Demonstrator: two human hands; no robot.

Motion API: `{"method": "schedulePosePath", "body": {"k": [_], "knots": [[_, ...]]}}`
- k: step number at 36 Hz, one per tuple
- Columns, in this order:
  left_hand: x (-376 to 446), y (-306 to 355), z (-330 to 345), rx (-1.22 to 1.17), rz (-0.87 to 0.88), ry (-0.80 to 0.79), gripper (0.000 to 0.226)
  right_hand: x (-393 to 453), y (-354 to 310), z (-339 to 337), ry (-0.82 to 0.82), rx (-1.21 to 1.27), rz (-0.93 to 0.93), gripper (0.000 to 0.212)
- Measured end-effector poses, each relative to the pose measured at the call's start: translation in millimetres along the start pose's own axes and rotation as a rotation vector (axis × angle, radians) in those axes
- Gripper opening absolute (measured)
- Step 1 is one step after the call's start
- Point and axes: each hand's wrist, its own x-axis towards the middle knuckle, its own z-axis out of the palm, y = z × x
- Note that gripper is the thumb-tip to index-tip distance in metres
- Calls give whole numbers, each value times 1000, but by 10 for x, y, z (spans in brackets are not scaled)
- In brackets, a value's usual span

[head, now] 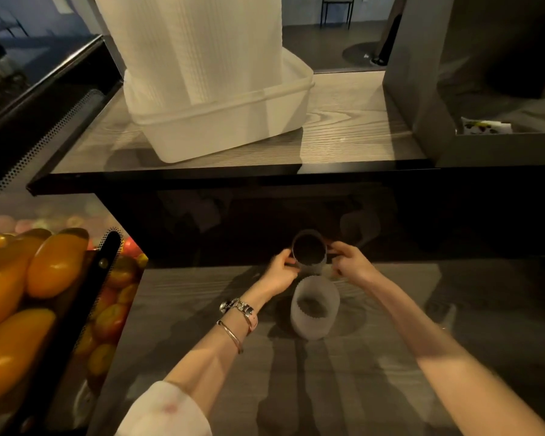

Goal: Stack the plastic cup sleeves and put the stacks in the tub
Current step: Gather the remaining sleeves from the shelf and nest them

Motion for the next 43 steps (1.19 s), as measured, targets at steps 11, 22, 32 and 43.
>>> {"method": "schedulePosePath", "body": {"k": [11,22,32,43], "knots": [[12,-270,8,-28,-25,7,71,28,359,11,-148,-240,81,69],[99,-106,-7,32,56,118,64,56,259,39,-55,-112,-59,57],[-375,334,-238,-69,254,104,56,-348,-225,12,-18,55,-227,61],[-984,12,-109,-71,389,3,51,-950,6,7,-48,26,-386,59]]}}
